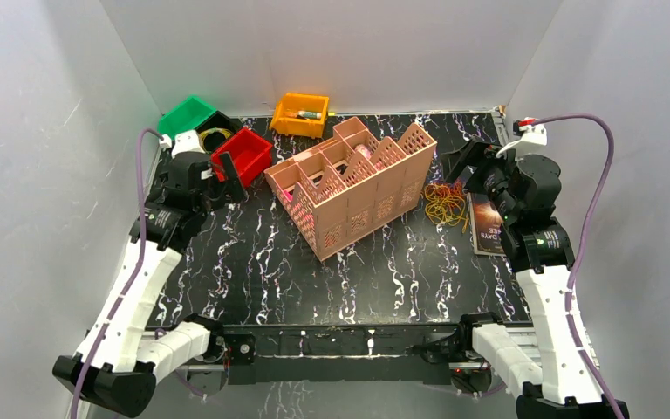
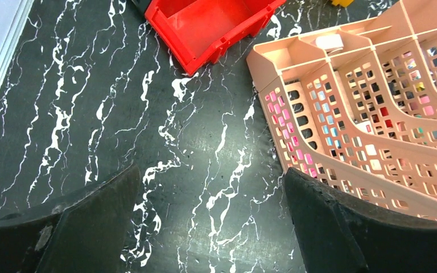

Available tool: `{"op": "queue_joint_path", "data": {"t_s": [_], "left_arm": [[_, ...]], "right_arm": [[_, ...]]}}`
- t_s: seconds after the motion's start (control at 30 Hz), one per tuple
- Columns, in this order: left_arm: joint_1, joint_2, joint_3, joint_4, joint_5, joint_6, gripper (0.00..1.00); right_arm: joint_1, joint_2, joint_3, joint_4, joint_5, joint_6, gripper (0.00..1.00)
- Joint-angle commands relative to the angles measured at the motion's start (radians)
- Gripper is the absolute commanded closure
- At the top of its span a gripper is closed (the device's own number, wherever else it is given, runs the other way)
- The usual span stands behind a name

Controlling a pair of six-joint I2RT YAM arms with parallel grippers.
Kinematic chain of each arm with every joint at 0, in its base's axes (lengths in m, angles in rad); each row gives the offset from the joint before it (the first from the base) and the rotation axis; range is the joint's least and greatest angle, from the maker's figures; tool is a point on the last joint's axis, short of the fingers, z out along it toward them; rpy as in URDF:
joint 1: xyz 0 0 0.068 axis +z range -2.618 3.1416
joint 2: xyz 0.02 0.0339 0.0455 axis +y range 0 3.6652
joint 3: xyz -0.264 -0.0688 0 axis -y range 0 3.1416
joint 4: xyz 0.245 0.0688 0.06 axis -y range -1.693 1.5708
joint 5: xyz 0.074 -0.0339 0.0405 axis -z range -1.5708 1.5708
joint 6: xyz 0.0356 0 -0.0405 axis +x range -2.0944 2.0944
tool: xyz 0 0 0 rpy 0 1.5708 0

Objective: Untangle the cables

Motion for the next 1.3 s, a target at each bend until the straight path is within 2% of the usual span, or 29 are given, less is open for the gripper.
{"op": "queue_joint_path", "data": {"t_s": [0.0,0.17,0.77,0.97,1.27], "left_arm": [[0.01,-0.069,-0.002,0.009,0.032,0.052,0.02],[0.011,-0.076,-0.002,0.011,0.029,0.071,0.02],[0.011,-0.118,0.001,-0.005,0.038,0.099,0.02],[0.012,-0.101,0.009,-0.035,0.001,0.09,0.02],[0.012,-0.077,0.027,-0.067,0.015,0.094,0.02]], "right_arm": [[-0.007,-0.011,0.03,0.047,-0.019,0.009,0.02],[-0.008,0.025,0.041,0.04,-0.035,0.024,0.02],[-0.008,0.398,0.274,-0.013,-0.104,0.022,0.01],[-0.008,0.556,0.405,-0.12,-0.087,-0.046,0.02],[0.005,0.671,0.525,-0.238,-0.057,-0.113,0.02]]}}
